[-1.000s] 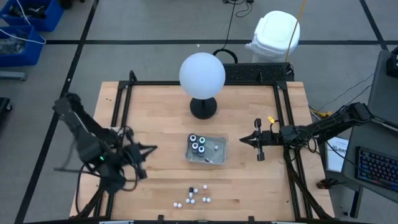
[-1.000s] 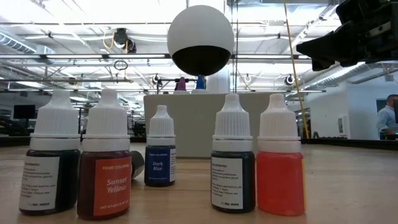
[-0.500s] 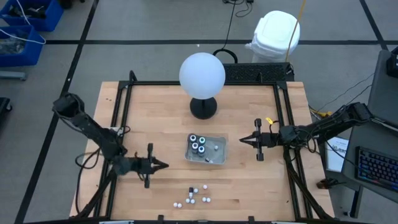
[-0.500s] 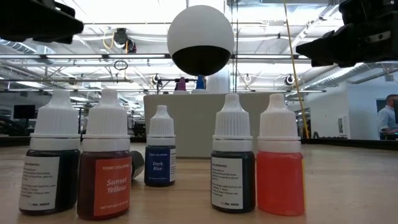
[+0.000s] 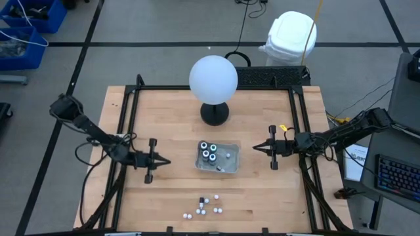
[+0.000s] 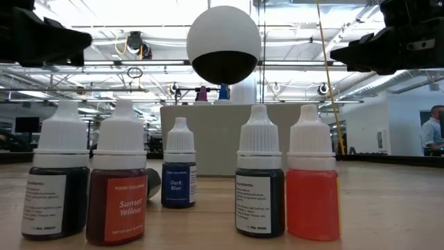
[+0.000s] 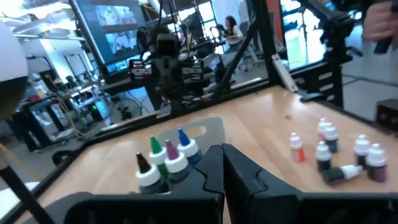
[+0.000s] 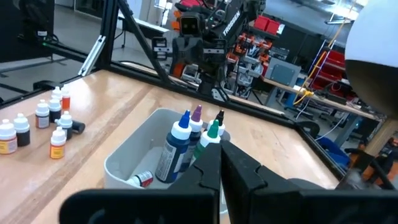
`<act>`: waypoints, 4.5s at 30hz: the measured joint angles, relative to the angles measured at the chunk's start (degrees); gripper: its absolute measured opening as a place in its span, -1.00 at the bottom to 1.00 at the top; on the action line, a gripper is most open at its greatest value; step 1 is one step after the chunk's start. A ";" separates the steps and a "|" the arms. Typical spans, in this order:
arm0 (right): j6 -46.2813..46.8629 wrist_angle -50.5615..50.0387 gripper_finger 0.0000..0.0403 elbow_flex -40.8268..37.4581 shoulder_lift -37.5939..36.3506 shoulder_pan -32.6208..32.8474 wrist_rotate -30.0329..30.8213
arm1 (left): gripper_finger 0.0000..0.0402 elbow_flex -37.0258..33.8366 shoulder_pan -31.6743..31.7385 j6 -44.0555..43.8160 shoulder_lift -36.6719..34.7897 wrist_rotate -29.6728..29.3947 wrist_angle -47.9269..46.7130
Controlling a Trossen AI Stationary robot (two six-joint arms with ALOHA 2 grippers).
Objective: Pick & Place food coloring
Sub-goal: Put the small orange food coloring bottle into the gray bin
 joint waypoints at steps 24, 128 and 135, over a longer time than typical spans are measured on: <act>0.95 1.19 -1.00 0.01 0.00 0.00 -0.01 | -0.99 0.24 24.66 -3.90 -26.21 31.17 -33.26; 7.05 -80.30 -0.74 90.10 73.69 11.32 -11.78 | -0.79 -0.24 27.19 -9.58 -26.12 29.22 -32.00; 6.77 -89.99 -0.75 90.17 61.40 6.54 0.31 | -0.79 -0.22 27.19 -9.03 -26.12 29.20 -32.01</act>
